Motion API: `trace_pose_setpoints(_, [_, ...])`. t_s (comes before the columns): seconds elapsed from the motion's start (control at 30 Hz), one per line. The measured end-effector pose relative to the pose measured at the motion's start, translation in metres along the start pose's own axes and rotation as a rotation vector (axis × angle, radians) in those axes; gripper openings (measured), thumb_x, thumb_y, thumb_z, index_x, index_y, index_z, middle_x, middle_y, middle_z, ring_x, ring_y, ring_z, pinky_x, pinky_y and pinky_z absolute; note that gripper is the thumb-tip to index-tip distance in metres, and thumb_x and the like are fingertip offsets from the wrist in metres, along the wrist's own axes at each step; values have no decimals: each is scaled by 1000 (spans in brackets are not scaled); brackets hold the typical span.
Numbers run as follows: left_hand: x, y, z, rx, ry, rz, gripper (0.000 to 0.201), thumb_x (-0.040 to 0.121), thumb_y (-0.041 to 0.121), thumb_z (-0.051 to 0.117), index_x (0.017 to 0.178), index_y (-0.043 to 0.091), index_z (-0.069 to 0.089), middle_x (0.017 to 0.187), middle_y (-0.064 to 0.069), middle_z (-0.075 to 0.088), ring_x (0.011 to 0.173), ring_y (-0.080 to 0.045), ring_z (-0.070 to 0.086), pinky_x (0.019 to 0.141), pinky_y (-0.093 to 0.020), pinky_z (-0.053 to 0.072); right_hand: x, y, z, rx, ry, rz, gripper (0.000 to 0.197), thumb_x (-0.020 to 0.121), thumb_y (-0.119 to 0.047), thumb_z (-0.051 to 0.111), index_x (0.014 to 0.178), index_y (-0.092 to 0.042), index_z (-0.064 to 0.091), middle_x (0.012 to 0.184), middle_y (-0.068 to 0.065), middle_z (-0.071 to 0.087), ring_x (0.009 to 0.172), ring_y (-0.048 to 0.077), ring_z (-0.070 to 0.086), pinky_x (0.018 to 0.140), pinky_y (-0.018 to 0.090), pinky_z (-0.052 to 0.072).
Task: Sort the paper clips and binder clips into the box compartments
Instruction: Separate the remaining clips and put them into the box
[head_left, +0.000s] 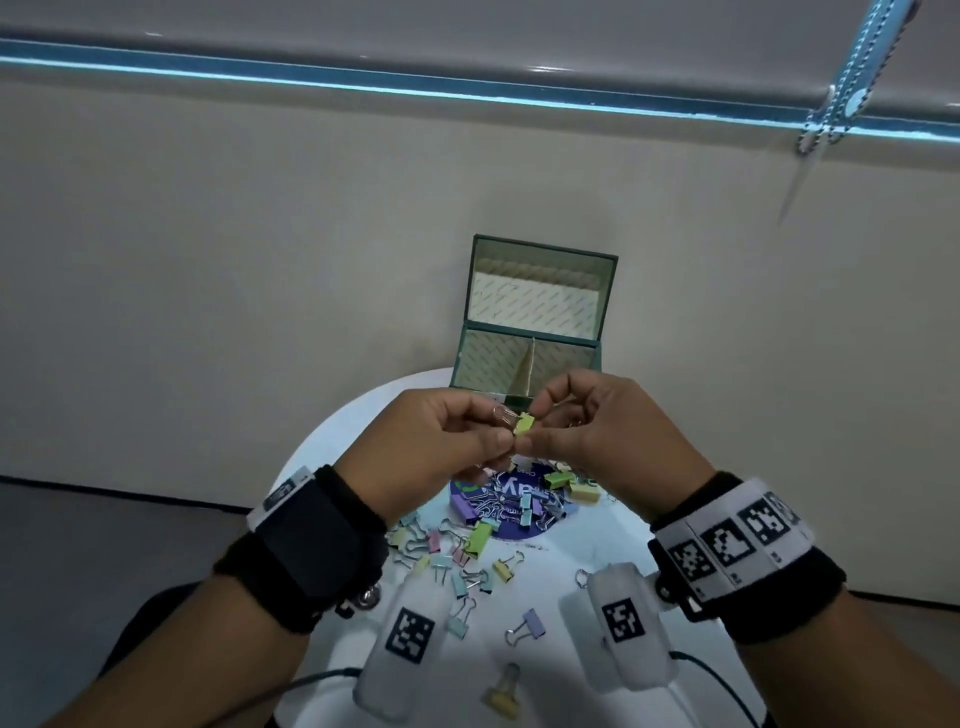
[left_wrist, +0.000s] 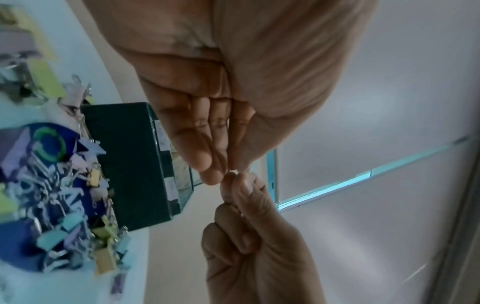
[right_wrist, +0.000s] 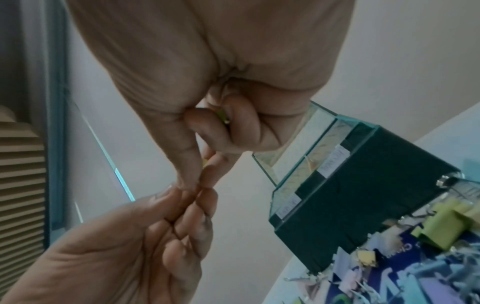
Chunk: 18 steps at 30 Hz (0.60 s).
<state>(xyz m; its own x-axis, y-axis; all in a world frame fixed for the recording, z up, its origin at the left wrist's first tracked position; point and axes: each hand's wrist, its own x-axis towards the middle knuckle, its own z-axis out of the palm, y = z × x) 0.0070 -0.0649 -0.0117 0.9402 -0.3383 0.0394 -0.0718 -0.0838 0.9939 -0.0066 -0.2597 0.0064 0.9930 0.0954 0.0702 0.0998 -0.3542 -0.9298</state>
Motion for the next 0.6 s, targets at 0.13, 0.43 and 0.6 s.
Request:
trace_pose_setpoints(0.13, [-27, 1, 7, -167, 38, -10, 19, 90, 3, 65, 99, 14, 76, 86, -15, 75, 76, -20, 71, 62, -25, 55, -35, -9, 5, -71, 61, -92, 20, 74, -20, 86, 88, -23, 73, 77, 1, 75, 73, 24, 72, 64, 33, 55])
trace_pose_setpoints(0.43, [-68, 10, 34, -272, 126, 45, 15, 83, -4, 68, 84, 10, 74, 70, -15, 70, 60, -18, 66, 53, -22, 52, -86, -8, 12, 46, 37, -238, 33, 77, -1, 79, 96, -27, 70, 83, -5, 69, 57, 7, 49, 58, 19, 46])
trace_pose_setpoints(0.6, [-77, 16, 41, -216, 75, 77, 22, 83, -7, 68, 77, 12, 76, 67, -15, 70, 57, -17, 66, 54, -23, 53, -98, -2, 9, 59, 100, -274, 36, 80, 2, 76, 101, -27, 70, 83, 1, 70, 56, 9, 50, 57, 19, 45])
